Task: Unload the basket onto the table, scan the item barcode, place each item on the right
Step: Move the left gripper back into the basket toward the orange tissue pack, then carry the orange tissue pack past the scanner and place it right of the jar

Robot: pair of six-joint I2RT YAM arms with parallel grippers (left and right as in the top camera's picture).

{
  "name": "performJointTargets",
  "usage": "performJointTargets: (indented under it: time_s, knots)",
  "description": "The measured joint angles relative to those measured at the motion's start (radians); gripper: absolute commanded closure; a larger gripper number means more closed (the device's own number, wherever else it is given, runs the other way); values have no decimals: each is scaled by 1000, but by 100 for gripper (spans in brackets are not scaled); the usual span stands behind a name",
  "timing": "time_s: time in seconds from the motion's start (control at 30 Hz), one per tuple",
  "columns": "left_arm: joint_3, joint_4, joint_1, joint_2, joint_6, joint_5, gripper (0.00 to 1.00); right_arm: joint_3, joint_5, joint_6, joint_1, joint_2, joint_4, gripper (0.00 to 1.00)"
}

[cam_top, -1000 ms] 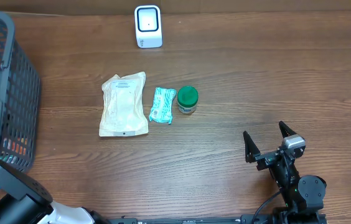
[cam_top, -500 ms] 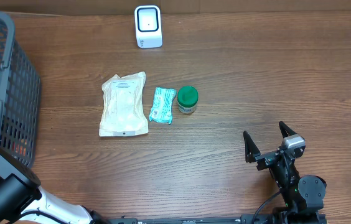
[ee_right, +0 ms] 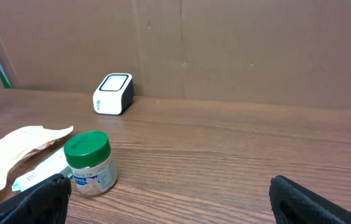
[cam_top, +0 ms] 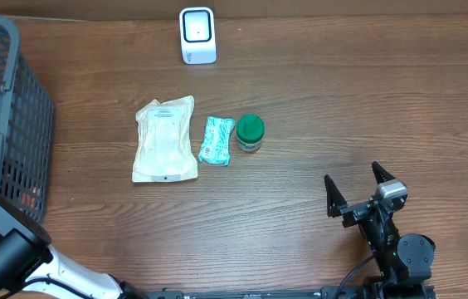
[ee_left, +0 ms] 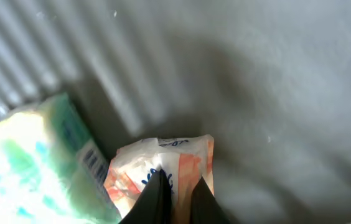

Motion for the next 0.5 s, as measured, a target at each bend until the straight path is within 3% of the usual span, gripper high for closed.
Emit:
performJointTargets:
  time_s: [0.27, 0.5]
  knots:
    - [425, -196, 0, -29, 0, 38, 96, 0, 0, 0, 0, 0, 0, 0]
    - [625, -235, -94, -322, 5, 111, 96, 0, 0, 0, 0, 0, 0, 0]
